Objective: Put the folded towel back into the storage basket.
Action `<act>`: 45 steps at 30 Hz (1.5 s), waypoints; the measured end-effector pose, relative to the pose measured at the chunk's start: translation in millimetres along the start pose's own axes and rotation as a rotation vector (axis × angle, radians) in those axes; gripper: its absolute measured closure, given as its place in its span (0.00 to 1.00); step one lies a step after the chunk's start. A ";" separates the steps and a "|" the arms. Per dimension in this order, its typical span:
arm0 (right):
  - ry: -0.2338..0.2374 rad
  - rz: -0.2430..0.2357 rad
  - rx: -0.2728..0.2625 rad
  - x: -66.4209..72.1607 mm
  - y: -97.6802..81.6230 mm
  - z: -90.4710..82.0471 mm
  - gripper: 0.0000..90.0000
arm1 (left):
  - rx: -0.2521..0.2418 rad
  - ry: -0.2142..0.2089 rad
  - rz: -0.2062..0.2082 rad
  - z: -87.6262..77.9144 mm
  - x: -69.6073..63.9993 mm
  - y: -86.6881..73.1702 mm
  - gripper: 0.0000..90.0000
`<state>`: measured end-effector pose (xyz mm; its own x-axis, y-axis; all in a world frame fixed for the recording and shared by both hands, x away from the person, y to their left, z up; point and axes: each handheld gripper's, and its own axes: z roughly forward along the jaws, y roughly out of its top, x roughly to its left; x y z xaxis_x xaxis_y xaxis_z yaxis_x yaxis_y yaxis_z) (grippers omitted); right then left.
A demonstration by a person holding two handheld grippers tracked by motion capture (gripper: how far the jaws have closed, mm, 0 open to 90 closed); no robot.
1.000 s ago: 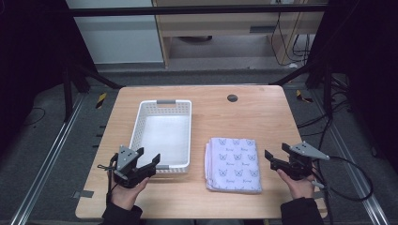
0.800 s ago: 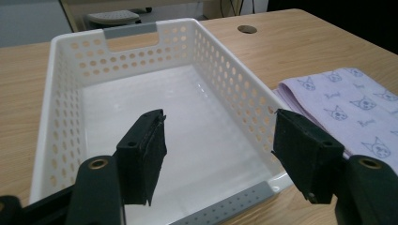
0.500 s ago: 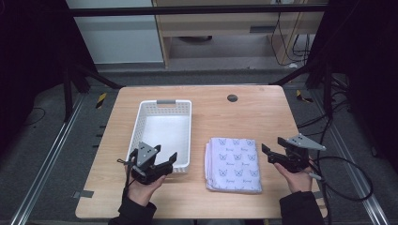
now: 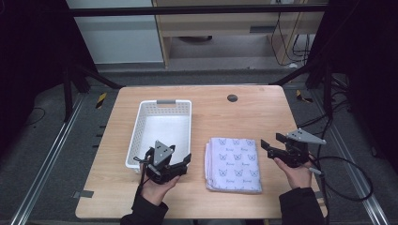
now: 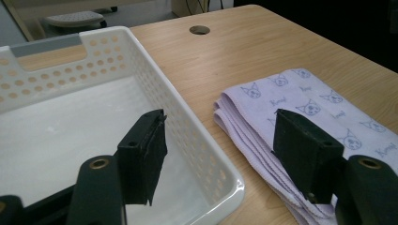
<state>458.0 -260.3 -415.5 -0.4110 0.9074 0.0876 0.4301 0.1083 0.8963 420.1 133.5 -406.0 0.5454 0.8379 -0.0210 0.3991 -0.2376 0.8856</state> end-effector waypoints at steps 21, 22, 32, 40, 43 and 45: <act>0.016 -0.018 0.048 2.4 6.3 25.1 0.37 | 0.053 -0.052 0.029 23.7 -34.9 -3.8 0.39; 0.015 -0.020 0.052 3.0 5.8 26.6 0.37 | 0.055 -0.054 0.029 24.6 -36.4 -4.5 0.39; 0.012 -0.032 0.088 4.9 2.0 37.8 0.37 | 0.096 -0.069 0.028 37.6 -47.9 -16.1 0.40; 0.009 -0.017 0.099 -0.6 -5.0 42.8 0.39 | 0.120 -0.070 0.025 45.4 -51.4 -23.5 0.41; 0.003 -0.013 0.113 -3.5 -9.3 44.9 0.40 | 0.139 -0.068 0.038 49.4 -54.3 -26.7 0.42; 0.001 -0.018 0.115 -5.0 -11.4 46.7 0.40 | 0.148 -0.070 0.041 52.3 -56.7 -28.9 0.42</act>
<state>492.7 -247.1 -446.5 -0.4204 0.9045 0.0720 0.5115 0.1708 0.8421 416.2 67.2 -454.6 0.6110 0.7913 -0.0233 0.4768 -0.3444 0.8087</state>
